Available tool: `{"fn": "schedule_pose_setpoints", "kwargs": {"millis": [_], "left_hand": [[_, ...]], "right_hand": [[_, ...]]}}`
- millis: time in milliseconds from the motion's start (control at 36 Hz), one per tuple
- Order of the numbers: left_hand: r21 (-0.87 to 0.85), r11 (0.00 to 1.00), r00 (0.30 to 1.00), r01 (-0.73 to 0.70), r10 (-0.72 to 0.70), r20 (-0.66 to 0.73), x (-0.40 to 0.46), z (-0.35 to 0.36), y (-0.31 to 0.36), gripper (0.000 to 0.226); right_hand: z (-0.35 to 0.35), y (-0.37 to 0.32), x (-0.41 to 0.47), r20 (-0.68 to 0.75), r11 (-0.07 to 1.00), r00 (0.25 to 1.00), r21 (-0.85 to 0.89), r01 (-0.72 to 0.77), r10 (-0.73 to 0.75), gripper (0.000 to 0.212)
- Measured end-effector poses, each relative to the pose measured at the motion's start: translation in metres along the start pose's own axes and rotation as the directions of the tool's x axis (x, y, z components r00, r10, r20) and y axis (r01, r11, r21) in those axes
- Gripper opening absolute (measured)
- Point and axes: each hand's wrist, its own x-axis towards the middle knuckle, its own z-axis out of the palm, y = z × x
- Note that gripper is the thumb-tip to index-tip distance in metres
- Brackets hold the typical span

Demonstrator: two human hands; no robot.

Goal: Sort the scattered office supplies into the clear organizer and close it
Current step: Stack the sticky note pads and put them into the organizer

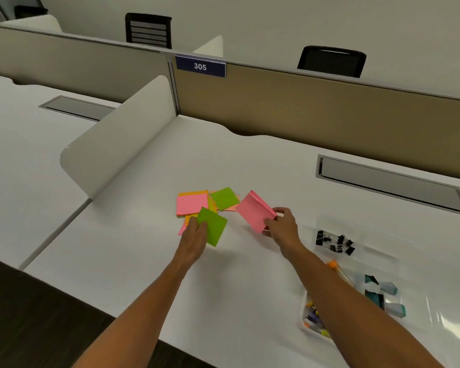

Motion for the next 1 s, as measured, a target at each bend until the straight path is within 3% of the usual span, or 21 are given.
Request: {"fn": "schedule_pose_setpoints", "kwargs": {"millis": [167, 361, 667, 861, 1000], "left_hand": [[-0.092, 0.993, 0.994, -0.07, 0.077, 0.082, -0.01, 0.037, 0.035, 0.014], [-0.195, 0.977, 0.988, -0.085, 0.108, 0.108, -0.028, 0.091, 0.07, 0.012], [-0.226, 0.972, 0.967, -0.064, 0.116, 0.227, -0.061, 0.168, 0.116, 0.018], [-0.201, 0.976, 0.936, -0.088, 0.15, 0.318, -0.077, 0.215, 0.145, 0.013], [-0.139, 0.98, 0.901, -0.143, 0.187, 0.391, -0.086, 0.248, 0.158, 0.017]], "right_hand": [[-0.066, -0.004, -0.011, -0.067, 0.992, 0.995, 0.093, 0.081, -0.075, 0.029], [-0.164, -0.007, -0.026, -0.241, 0.98, 0.952, 0.017, 0.198, -0.189, 0.032], [-0.289, 0.018, -0.036, -0.49, 0.978, 0.853, -0.185, 0.1, -0.18, 0.034], [-0.322, 0.037, -0.041, -0.436, 0.907, 0.886, -0.419, -0.041, -0.162, 0.037], [-0.323, 0.039, -0.039, -0.355, 0.852, 0.922, -0.52, -0.059, -0.153, 0.038]]}}
